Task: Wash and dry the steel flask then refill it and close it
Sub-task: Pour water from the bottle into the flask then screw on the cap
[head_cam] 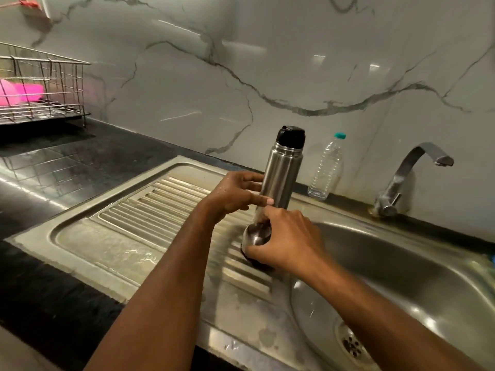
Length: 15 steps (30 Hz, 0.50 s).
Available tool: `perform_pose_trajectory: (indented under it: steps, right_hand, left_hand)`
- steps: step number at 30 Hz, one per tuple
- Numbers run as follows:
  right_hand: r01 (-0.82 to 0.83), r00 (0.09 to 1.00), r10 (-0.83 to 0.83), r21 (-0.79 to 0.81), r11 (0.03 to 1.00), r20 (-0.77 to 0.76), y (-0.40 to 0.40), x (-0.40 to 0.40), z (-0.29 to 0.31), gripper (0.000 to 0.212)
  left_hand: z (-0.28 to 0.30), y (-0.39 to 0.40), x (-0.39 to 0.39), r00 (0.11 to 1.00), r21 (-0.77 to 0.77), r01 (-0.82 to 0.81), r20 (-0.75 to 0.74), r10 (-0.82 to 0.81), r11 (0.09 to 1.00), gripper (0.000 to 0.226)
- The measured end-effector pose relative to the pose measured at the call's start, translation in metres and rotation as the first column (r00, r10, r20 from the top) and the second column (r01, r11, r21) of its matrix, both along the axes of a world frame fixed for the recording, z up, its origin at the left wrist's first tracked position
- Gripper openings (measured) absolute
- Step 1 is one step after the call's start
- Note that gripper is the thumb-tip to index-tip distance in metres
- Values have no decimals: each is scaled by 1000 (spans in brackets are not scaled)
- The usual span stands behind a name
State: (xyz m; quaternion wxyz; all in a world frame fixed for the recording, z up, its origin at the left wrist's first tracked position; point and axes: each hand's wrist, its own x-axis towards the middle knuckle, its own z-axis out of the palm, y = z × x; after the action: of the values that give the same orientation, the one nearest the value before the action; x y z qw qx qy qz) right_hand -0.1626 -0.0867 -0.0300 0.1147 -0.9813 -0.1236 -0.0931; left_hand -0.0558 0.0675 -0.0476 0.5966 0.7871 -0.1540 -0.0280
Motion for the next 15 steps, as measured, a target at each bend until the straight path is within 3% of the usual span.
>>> perform_pose_trajectory:
  steps: [4,11,15]
  right_hand:
    - [20,1000,-19,69,997,-17,-29,-1,58,52]
    - [-98,978,12,410,907,206,-51,32,165,48]
    - [-113,984,55,351,930,171,-47,61,181,44]
  left_hand:
    - [0,0,3,1000,-4,17,4,-17,1000,46]
    - [-6,0,5,1000,-65,24,-1,-24,998,55]
    - [-9,-4,6,999,-75,39,12,-39,996,57]
